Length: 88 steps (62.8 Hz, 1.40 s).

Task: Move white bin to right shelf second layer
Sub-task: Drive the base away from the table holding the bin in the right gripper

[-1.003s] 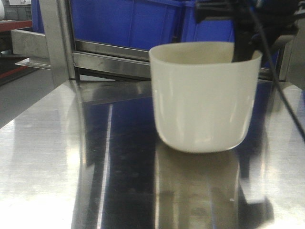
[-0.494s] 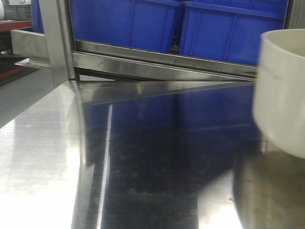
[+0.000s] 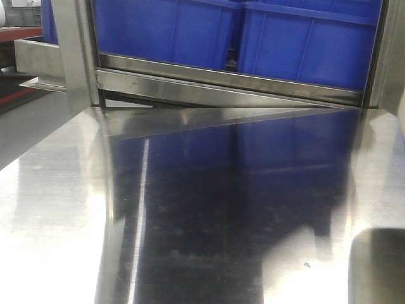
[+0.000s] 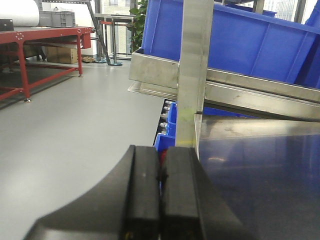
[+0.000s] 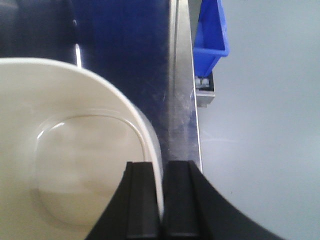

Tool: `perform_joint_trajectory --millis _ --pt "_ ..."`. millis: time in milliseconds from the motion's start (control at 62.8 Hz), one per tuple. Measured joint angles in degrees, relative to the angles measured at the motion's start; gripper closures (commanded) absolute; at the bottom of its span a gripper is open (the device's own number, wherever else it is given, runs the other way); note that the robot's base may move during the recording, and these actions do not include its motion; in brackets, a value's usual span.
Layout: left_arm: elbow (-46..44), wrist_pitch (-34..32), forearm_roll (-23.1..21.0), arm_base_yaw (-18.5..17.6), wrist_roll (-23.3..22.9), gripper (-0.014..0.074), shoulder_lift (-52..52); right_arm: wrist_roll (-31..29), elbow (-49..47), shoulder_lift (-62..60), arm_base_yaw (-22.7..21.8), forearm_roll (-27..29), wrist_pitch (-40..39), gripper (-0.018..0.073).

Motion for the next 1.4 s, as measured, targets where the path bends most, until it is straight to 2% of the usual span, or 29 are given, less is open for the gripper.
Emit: perform_joint_trajectory --millis 223,1402 --pt "0.0 0.0 0.0 0.0 0.0 0.0512 0.0 -0.1 2.2 -6.3 0.0 0.0 2.8 0.051" --pt "0.0 0.0 0.0 0.0 0.0 0.0512 0.0 -0.1 2.2 -6.4 0.0 0.0 2.9 0.051"
